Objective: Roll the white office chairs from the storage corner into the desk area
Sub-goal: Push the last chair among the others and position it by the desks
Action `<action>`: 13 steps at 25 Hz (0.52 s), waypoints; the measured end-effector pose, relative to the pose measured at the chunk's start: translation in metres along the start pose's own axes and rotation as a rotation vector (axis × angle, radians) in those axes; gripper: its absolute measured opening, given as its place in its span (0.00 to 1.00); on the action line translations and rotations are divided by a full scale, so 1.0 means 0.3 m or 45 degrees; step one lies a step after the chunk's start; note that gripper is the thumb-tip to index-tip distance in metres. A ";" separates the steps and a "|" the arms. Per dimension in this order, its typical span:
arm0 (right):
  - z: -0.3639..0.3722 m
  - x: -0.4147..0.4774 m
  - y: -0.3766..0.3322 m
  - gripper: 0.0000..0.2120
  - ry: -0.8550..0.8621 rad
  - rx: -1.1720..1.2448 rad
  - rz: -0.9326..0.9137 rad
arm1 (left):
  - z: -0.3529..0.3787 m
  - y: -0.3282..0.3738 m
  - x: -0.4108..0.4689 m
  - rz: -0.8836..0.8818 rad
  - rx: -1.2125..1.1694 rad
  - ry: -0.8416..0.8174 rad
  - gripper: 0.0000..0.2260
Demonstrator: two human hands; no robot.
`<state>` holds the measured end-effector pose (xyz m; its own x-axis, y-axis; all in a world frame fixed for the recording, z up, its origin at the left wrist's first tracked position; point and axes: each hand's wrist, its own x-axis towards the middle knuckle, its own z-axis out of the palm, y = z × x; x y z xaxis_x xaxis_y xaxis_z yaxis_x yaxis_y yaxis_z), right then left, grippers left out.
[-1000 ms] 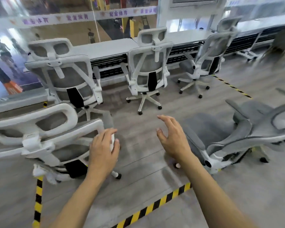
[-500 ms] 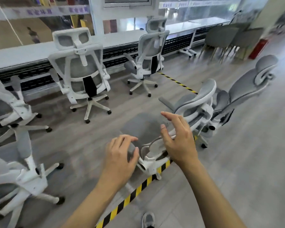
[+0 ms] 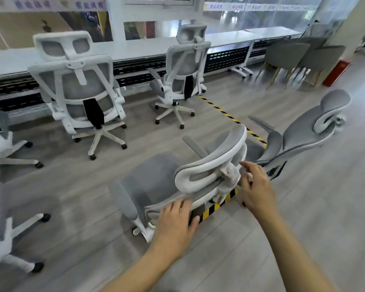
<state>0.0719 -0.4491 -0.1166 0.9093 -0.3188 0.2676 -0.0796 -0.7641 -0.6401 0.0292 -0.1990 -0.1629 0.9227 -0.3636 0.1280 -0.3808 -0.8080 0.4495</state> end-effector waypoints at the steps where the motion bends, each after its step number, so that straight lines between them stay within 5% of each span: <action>1: 0.010 0.066 0.077 0.17 -0.046 -0.053 -0.020 | 0.050 0.011 0.020 -0.076 0.056 -0.017 0.21; 7: 0.168 0.369 0.409 0.30 -0.436 -0.271 -0.373 | 0.204 0.008 0.076 -0.311 0.207 0.226 0.15; 13: 0.325 0.436 0.337 0.32 -0.412 -0.065 -0.442 | 0.134 -0.077 0.122 -0.476 0.321 0.307 0.13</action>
<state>0.2227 -0.5136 -0.2164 0.9656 0.1450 0.2161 0.2388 -0.8236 -0.5145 0.0694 -0.2123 -0.2042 0.9749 0.0650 0.2131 0.0028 -0.9599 0.2803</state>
